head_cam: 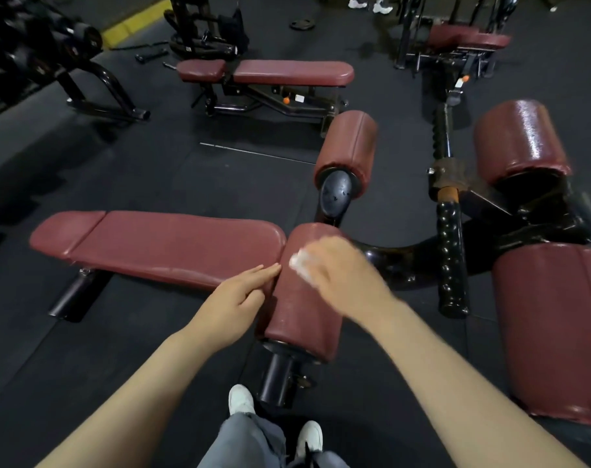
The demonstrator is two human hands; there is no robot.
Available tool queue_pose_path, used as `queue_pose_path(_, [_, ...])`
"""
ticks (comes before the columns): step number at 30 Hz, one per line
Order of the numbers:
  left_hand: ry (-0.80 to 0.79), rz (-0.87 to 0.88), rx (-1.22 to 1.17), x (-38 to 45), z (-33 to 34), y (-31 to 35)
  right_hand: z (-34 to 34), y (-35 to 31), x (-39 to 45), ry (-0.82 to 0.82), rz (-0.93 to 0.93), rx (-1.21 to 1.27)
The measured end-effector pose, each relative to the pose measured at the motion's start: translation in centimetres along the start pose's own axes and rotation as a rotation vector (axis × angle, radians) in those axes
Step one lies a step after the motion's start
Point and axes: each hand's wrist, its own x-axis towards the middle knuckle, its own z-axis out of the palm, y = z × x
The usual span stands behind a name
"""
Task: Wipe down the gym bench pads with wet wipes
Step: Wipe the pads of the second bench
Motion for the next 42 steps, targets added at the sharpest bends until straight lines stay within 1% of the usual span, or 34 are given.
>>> queue_pose_path(2, [-0.006, -0.059, -0.065, 0.0, 0.0, -0.4, -0.7, 2.4, 3.0, 0.130, 0.246, -0.009])
queue_pose_path(3, [-0.010, -0.082, -0.089, 0.0, 0.1, -0.5, -0.6, 2.8, 3.5, 0.115, 0.345, -0.019])
queue_pose_path(4, [-0.015, -0.096, -0.098, 0.0, 0.0, -0.6, -0.2, 2.2, 2.9, 0.079, 0.354, -0.014])
queue_pose_path(5, [-0.019, -0.103, -0.095, 0.1, 0.0, -0.6, 0.5, 1.1, 1.7, 0.052, 0.285, 0.002])
queue_pose_path(7, [-0.011, -0.090, -0.096, 0.3, -0.2, -0.4, 1.4, -2.3, -2.2, -0.012, 0.069, 0.118])
queue_pose_path(9, [0.001, 0.007, -0.134, 0.2, -0.2, 0.4, 1.6, -4.2, -5.3, -0.116, -0.078, 0.242])
queue_pose_path(10, [0.001, 0.074, -0.139, 0.0, 0.0, 0.7, 1.7, -3.7, -5.4, -0.119, -0.136, 0.232])
queue_pose_path(11, [-0.002, 0.128, -0.119, -0.1, 0.3, 1.0, 1.8, -2.6, -4.5, -0.092, -0.157, 0.165])
queue_pose_path(12, [-0.001, 0.156, -0.085, -0.2, 0.6, 1.1, 1.9, -1.1, -3.2, -0.028, -0.137, 0.097])
queue_pose_path(13, [0.008, 0.162, -0.053, -0.2, 0.8, 1.0, 1.9, 0.7, -1.5, 0.064, -0.045, 0.049])
queue_pose_path(14, [0.025, 0.158, -0.030, -0.3, 0.9, 1.0, 1.7, 2.5, 0.3, 0.137, 0.116, 0.033])
queue_pose_path(16, [0.055, 0.144, -0.016, -0.3, 1.0, 1.0, 1.5, 5.6, 2.6, 0.198, 0.439, 0.086])
queue_pose_path(17, [0.060, 0.134, -0.033, -0.4, 1.1, 1.0, 1.7, 6.2, 2.6, 0.221, 0.530, 0.140])
queue_pose_path(18, [0.060, 0.124, -0.063, -0.4, 1.2, 1.1, 1.9, 5.9, 2.0, 0.236, 0.536, 0.170])
queue_pose_path(20, [0.051, 0.099, -0.135, -0.4, 1.3, 0.8, 2.4, 3.7, -0.7, 0.245, 0.425, 0.253])
queue_pose_path(21, [0.049, 0.079, -0.167, -0.4, 1.3, 0.5, 2.6, 2.0, -2.6, 0.205, 0.334, 0.291])
queue_pose_path(23, [0.054, 0.021, -0.240, -0.6, 1.4, -0.2, 2.6, -1.4, -6.1, 0.032, 0.103, 0.323])
queue_pose_path(24, [0.056, -0.022, -0.289, -0.7, 1.5, -0.5, 2.6, -2.1, -6.9, -0.043, -0.005, 0.308])
queue_pose_path(25, [0.057, -0.067, -0.342, -0.8, 1.7, -0.7, 2.4, -1.7, -6.6, -0.077, -0.074, 0.280])
queue_pose_path(26, [0.060, -0.107, -0.388, -0.8, 1.9, -0.8, 2.2, -0.8, -5.4, -0.055, -0.097, 0.226])
queue_pose_path(27, [0.067, -0.138, -0.424, -0.7, 2.1, -0.9, 2.1, 0.3, -3.9, 0.006, -0.050, 0.178])
queue_pose_path(28, [0.075, -0.159, -0.452, -0.6, 2.2, -0.9, 2.0, 1.8, -2.3, 0.097, 0.062, 0.158])
queue_pose_path(30, [0.091, -0.164, -0.478, -0.4, 2.1, -0.6, 1.7, 5.1, 0.5, 0.244, 0.395, 0.155])
queue_pose_path(31, [0.101, -0.142, -0.472, -0.4, 2.0, -0.4, 1.8, 6.0, 1.1, 0.273, 0.539, 0.161])
queue_pose_path(32, [0.107, -0.094, -0.457, -0.5, 2.0, -0.2, 2.1, 6.0, 1.2, 0.295, 0.604, 0.165])
queue_pose_path(33, [0.108, -0.029, -0.433, -0.7, 2.1, 0.1, 2.5, 5.3, 0.8, 0.308, 0.587, 0.186])
queue_pose_path(34, [0.102, 0.030, -0.407, -1.0, 2.3, 0.4, 2.8, 4.1, -0.2, 0.309, 0.520, 0.227])
queue_pose_path(35, [0.098, 0.068, -0.386, -1.2, 2.5, 0.5, 3.1, 2.4, -1.6, 0.276, 0.436, 0.282])
queue_pose_path(37, [0.109, 0.089, -0.349, -1.3, 3.0, 0.5, 3.7, -0.7, -5.2, 0.122, 0.226, 0.340])
queue_pose_path(39, [0.138, 0.092, -0.313, -1.2, 3.1, 0.5, 3.3, -1.7, -7.0, -0.016, 0.036, 0.327])
queue_pose_path(40, [0.147, 0.082, -0.306, -1.1, 3.0, 0.4, 2.9, -0.9, -6.4, -0.033, -0.016, 0.286])
queue_pose_path(41, [0.150, 0.063, -0.304, -1.1, 2.9, 0.2, 2.6, 0.2, -5.1, 0.006, -0.015, 0.233])
queue_pose_path(42, [0.149, 0.035, -0.309, -1.0, 2.8, 0.1, 2.4, 1.5, -3.4, 0.085, 0.051, 0.188])
